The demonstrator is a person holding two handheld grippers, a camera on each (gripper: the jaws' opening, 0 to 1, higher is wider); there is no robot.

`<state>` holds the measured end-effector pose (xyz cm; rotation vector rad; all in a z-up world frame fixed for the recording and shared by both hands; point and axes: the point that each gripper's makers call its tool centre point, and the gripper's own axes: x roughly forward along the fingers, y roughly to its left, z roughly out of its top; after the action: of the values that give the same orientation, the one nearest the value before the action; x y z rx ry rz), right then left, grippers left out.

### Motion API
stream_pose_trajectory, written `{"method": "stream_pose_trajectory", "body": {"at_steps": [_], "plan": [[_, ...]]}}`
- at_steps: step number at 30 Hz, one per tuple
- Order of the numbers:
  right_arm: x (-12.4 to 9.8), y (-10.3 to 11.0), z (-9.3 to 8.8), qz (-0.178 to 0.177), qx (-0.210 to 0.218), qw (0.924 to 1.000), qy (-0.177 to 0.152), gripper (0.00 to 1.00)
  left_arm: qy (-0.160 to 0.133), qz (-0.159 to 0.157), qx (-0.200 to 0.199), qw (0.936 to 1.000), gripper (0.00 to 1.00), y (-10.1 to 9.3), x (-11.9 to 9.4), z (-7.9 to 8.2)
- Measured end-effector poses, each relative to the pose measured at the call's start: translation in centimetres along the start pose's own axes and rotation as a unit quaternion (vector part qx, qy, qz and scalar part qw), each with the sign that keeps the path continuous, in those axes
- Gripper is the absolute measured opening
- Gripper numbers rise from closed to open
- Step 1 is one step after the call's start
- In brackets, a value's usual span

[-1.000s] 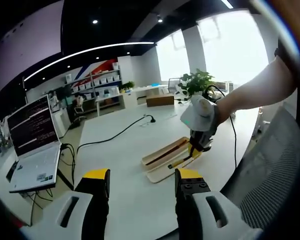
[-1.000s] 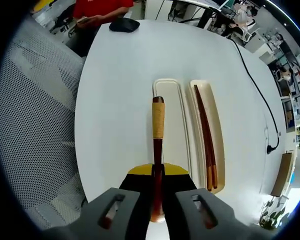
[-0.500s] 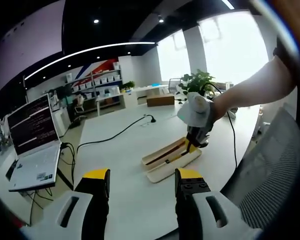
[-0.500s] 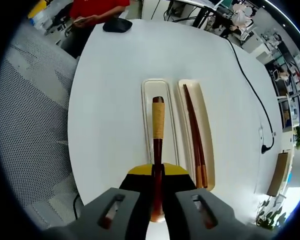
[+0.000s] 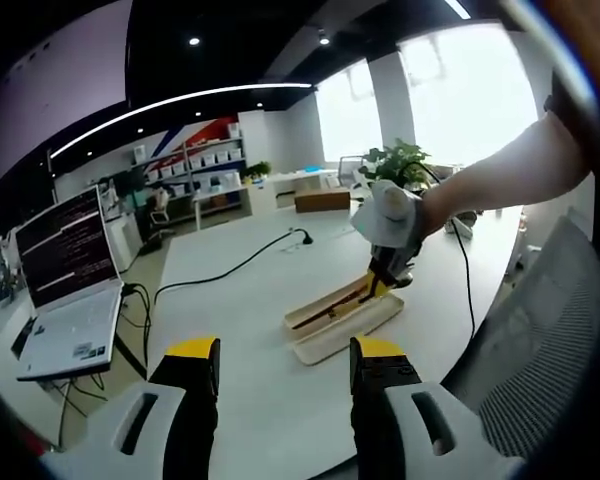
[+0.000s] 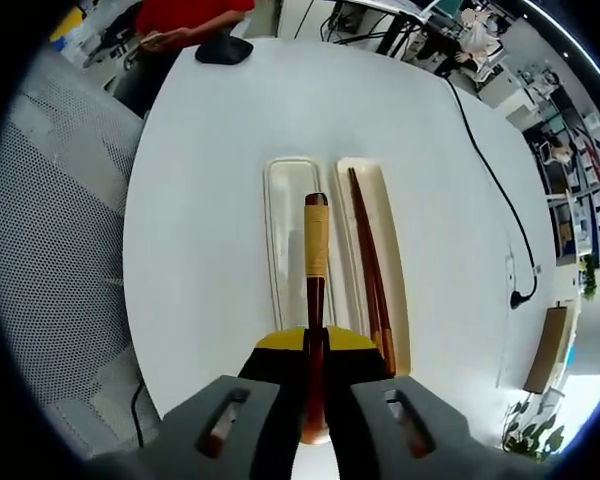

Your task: Arrange the utensils inside the cutlery case until each visible utensil rests in its matching compartment.

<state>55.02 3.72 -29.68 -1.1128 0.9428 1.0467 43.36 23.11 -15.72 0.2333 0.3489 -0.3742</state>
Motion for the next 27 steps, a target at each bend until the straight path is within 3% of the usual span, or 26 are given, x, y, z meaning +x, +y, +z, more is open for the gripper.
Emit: {"method": "stream_pose_trajectory", "body": {"at_steps": [27], "plan": [[0.8,-2.4,0.3,-0.017,-0.026,0.9995,0.012,0.01,0.000,0.002,-0.007,1.0000,0.53,0.2,-0.1,0.0]]}}
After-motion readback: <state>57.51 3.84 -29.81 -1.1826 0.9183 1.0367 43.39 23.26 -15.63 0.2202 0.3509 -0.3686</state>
